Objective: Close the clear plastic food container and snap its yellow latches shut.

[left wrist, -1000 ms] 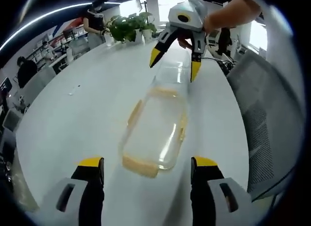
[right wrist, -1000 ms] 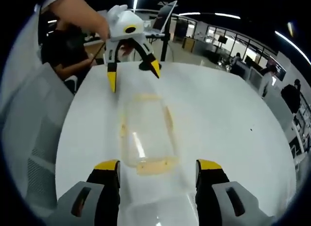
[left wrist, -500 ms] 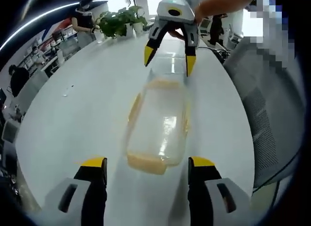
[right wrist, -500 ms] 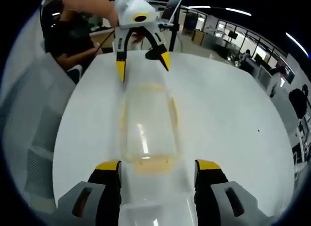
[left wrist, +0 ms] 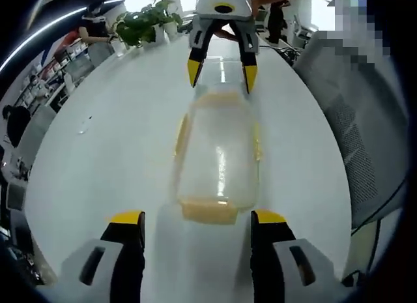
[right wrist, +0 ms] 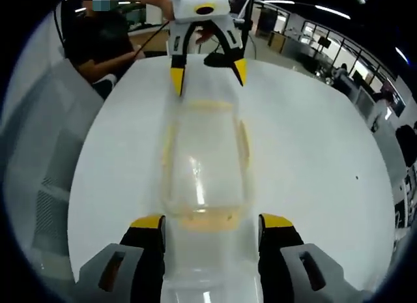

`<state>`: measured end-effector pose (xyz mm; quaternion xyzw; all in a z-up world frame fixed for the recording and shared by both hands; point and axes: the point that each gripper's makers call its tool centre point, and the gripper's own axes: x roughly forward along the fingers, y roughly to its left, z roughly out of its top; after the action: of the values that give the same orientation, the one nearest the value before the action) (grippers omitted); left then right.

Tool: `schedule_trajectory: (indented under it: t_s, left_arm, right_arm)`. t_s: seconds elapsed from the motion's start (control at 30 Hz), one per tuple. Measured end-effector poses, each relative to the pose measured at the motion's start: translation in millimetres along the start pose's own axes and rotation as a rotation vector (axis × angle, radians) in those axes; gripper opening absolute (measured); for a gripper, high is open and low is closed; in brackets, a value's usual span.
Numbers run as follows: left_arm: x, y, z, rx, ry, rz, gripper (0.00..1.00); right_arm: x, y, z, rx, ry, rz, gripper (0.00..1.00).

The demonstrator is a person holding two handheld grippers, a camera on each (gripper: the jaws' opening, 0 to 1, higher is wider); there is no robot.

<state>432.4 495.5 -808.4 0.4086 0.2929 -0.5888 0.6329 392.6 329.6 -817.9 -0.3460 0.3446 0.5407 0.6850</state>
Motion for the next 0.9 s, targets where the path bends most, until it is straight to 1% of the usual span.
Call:
schedule_trajectory:
  t_s: [0.07, 0.13, 0.23, 0.43, 0.47, 0.6, 0.7, 0.83, 0.9]
  left_arm:
    - [1.9, -1.0, -1.2, 0.021, 0.014, -0.010, 0.65]
    - [3.6, -1.5, -1.4, 0.033, 0.019, -0.022, 0.65]
    - [6.7, -1.6, -3.9, 0.072, 0.043, -0.036, 0.65]
    - [10.7, 1.5, -5.8, 0.073, 0.054, -0.045, 0.63]
    - [12.1, 1.6, -7.5, 0.079, 0.064, -0.047, 0.63]
    - [14.0, -0.4, -8.7, 0.092, 0.070, -0.062, 0.62]
    - [16.5, -2.0, -9.5, 0.096, 0.075, -0.073, 0.61]
    - [20.4, -3.2, -11.1, 0.097, 0.082, -0.083, 0.59]
    - [21.3, -3.4, -10.1, 0.099, 0.081, -0.087, 0.59]
  right_arm:
    - [2.3, -1.1, -1.4, 0.007, 0.007, 0.008, 0.57]
    - [3.4, -1.8, -2.4, -0.004, 0.014, 0.006, 0.57]
    - [5.5, -2.0, -2.6, 0.007, 0.016, 0.014, 0.57]
    - [9.8, -2.8, -6.9, 0.014, 0.034, 0.028, 0.57]
    - [10.9, -2.4, -7.6, 0.013, 0.038, 0.032, 0.57]
    - [13.3, 0.4, -7.9, 0.015, 0.042, 0.048, 0.57]
    - [15.4, -2.4, -7.8, 0.017, 0.044, 0.044, 0.56]
    - [14.5, -0.9, -7.2, -0.005, 0.053, 0.048, 0.55]
    - [13.7, -2.3, -7.6, -0.033, 0.065, 0.038, 0.55]
